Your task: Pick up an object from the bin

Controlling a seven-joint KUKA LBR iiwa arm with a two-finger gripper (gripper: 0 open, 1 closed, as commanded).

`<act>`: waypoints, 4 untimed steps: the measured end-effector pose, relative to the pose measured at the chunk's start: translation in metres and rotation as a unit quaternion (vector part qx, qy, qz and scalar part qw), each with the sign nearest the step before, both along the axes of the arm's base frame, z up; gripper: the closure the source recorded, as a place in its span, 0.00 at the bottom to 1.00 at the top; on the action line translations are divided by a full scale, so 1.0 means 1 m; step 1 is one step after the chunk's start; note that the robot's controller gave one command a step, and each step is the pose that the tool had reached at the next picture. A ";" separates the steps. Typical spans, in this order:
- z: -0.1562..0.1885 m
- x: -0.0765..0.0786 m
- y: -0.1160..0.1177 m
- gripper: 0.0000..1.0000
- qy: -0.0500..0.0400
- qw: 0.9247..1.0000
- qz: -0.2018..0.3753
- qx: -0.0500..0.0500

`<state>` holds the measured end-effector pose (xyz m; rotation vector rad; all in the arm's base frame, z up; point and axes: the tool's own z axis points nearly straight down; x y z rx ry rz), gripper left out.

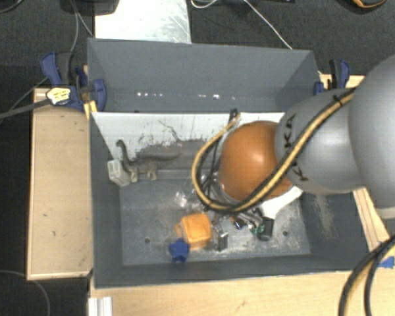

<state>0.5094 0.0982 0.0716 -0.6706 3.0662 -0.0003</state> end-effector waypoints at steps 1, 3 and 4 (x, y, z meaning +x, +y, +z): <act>0.000 -0.002 0.014 1.00 0.000 1.000 0.001 0.000; -0.001 0.001 0.047 1.00 -0.003 0.999 0.040 0.001; -0.001 0.008 0.054 1.00 -0.005 0.996 0.088 0.002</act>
Offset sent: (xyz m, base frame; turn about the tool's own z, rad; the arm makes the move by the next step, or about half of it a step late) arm 0.0027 0.0240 0.0092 -0.0569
